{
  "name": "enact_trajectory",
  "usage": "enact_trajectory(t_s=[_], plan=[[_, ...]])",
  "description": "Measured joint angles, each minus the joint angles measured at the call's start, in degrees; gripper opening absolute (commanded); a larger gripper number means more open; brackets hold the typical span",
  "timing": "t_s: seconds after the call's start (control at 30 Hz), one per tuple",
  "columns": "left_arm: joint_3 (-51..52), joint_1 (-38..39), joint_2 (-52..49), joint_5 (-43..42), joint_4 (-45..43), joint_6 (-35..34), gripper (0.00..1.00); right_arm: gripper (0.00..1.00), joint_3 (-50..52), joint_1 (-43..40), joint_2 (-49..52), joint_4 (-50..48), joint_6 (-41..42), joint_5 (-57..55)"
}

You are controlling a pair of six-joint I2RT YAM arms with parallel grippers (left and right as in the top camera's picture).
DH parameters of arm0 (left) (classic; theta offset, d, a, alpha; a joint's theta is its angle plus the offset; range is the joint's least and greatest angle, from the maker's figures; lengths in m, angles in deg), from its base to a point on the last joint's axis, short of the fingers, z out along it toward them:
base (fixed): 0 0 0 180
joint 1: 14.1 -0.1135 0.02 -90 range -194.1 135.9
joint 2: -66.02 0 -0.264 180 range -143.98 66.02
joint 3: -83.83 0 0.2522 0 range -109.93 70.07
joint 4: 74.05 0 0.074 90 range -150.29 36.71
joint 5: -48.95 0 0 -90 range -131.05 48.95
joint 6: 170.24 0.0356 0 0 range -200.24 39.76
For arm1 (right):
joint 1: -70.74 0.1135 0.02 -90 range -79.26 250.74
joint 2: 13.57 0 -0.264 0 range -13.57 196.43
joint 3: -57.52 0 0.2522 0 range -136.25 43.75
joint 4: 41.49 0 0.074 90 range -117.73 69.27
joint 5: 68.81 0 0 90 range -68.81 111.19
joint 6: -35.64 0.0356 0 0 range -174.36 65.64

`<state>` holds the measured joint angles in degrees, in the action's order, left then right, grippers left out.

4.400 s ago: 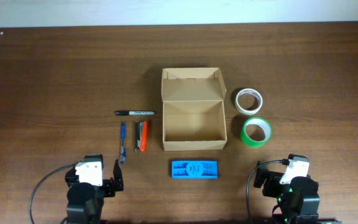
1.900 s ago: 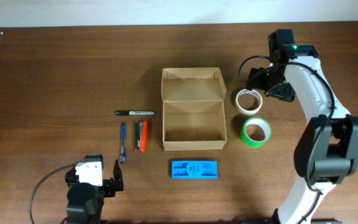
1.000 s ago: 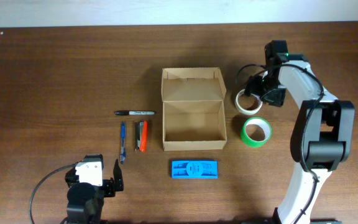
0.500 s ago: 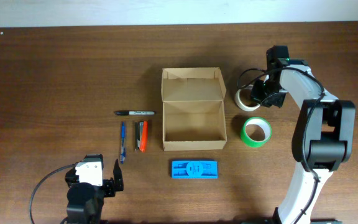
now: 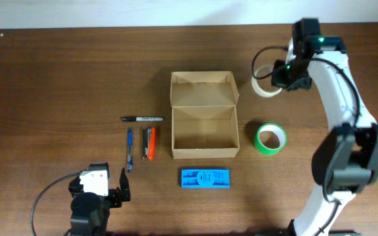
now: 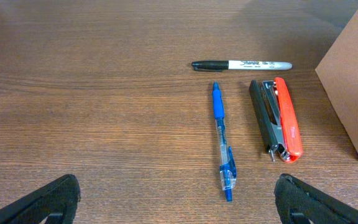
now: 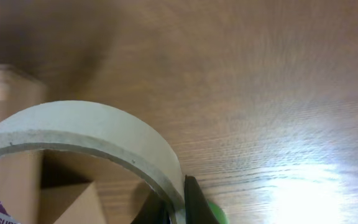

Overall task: Pack container
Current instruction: 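Carry the white tape roll into the box and release it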

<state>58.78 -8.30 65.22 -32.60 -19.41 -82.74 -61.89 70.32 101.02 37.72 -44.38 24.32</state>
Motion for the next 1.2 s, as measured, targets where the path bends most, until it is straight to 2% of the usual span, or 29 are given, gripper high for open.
enact_trajectory(t_s=[0.17,0.33,0.47,0.77,1.03,1.2], plan=[[0.0,0.0,0.0,0.0,0.0,0.0,1.0,0.04,-1.7,5.7,-5.2,2.2,-11.1,2.4],[0.0,0.0,0.0,0.0,0.0,0.0,1.0,0.04,-1.9,16.6,-6.1,7.3,-27.6,6.4],[0.0,0.0,0.0,0.0,0.0,0.0,1.0,0.04,-1.9,24.5,-5.6,8.2,-34.6,5.9],[0.0,0.0,0.0,0.0,0.0,0.0,1.0,0.04,0.3,31.1,-4.7,9.1,-41.3,0.3],[0.0,0.0,0.0,0.0,0.0,0.0,1.0,0.04,8.2,31.3,-4.6,2.8,-42.2,-2.1],[0.0,0.0,0.0,0.0,0.0,0.0,0.99,0.04,9.6,31.3,-4.1,-0.9,-42.7,-2.6]])
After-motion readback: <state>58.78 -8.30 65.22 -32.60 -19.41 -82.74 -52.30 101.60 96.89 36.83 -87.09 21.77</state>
